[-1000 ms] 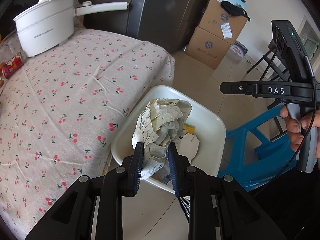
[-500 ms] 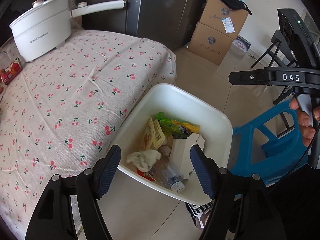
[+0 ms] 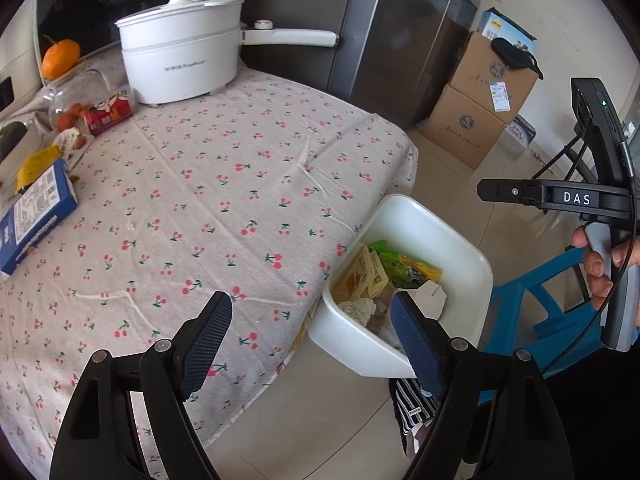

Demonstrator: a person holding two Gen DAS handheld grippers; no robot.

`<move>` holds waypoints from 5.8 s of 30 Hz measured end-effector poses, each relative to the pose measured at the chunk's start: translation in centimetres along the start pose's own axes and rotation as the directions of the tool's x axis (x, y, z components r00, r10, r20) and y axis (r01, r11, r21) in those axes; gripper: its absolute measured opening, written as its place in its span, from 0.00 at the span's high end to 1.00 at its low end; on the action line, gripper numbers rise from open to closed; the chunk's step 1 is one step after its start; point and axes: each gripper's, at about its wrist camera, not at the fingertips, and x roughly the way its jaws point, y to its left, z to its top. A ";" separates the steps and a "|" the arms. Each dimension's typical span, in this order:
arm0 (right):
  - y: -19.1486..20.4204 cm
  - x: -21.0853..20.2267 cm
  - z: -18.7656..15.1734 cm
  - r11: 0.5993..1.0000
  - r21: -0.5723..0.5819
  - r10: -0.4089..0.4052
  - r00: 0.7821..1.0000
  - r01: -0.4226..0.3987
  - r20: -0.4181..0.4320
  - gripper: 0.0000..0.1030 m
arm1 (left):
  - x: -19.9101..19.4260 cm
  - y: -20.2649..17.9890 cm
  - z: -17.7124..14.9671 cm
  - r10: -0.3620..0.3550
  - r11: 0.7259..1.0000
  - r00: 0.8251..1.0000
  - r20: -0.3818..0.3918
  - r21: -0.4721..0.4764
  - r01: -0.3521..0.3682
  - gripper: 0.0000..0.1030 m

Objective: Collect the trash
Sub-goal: 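Move both tools back over the table toward the blue biscuit box, then grasp the blue biscuit box with the left tool and lift it, then grasp the yellow foil wrapper with the right tool while the left tool holds the box, then carry the blue box and yellow wrapper over the white bin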

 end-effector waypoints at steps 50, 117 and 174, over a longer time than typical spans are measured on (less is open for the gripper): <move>16.7 9.9 3.5 0.963 -0.268 -0.036 0.996 0.014 -0.078 0.21 | -1.4 41.0 0.5 0.059 0.808 0.983 0.176 -0.586 0.057 0.41; 41.3 25.2 15.1 0.862 -0.198 0.448 0.884 -0.467 -0.133 0.79 | -19.8 32.1 -7.7 0.315 0.742 0.908 0.277 -0.668 -0.054 1.00; 1.8 -2.4 0.0 1.000 -0.009 0.014 0.997 -0.013 0.080 0.79 | -3.2 -3.2 0.6 -0.244 0.970 0.963 0.115 0.013 0.244 1.00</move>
